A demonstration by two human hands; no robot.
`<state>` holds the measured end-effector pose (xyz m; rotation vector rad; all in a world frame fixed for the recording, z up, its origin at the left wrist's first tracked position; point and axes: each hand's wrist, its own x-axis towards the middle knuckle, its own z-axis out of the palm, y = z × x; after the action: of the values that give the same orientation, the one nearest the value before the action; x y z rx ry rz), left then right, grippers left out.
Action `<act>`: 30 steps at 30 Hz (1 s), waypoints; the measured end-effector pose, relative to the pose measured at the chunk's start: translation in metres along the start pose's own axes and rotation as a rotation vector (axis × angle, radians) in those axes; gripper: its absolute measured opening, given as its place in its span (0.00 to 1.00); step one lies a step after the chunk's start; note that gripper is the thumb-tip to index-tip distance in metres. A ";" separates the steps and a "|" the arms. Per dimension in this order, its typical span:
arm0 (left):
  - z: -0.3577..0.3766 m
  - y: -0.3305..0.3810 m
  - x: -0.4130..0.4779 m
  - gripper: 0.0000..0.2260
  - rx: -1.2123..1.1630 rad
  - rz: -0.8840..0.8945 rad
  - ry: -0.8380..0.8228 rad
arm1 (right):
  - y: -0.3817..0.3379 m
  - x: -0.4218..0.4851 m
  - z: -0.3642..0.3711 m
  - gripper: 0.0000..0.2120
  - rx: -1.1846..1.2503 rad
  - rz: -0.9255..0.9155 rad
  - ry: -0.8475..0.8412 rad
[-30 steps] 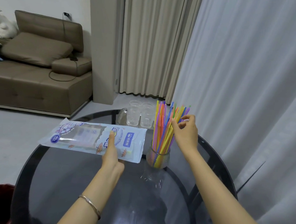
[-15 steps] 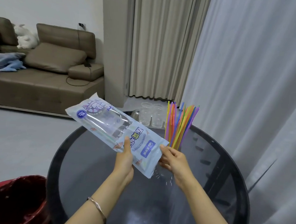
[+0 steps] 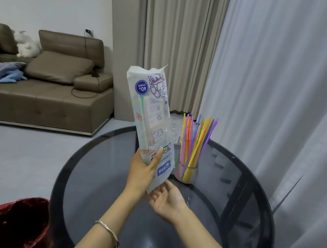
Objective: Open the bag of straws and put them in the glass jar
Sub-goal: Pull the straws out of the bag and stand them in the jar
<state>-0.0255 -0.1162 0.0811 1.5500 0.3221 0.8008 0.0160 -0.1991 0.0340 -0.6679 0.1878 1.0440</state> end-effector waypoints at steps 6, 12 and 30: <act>-0.008 0.008 0.011 0.06 -0.009 0.061 0.029 | 0.004 0.006 -0.005 0.10 -0.059 -0.038 0.090; -0.026 0.006 0.023 0.07 -0.244 -0.127 0.229 | -0.002 0.009 -0.007 0.08 -0.326 -0.164 0.167; -0.032 -0.017 0.031 0.09 -0.512 -0.296 0.502 | -0.038 0.005 -0.007 0.05 0.073 -0.542 0.230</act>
<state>-0.0199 -0.0699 0.0723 0.7882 0.6406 0.9407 0.0519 -0.2118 0.0423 -0.7194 0.2269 0.4380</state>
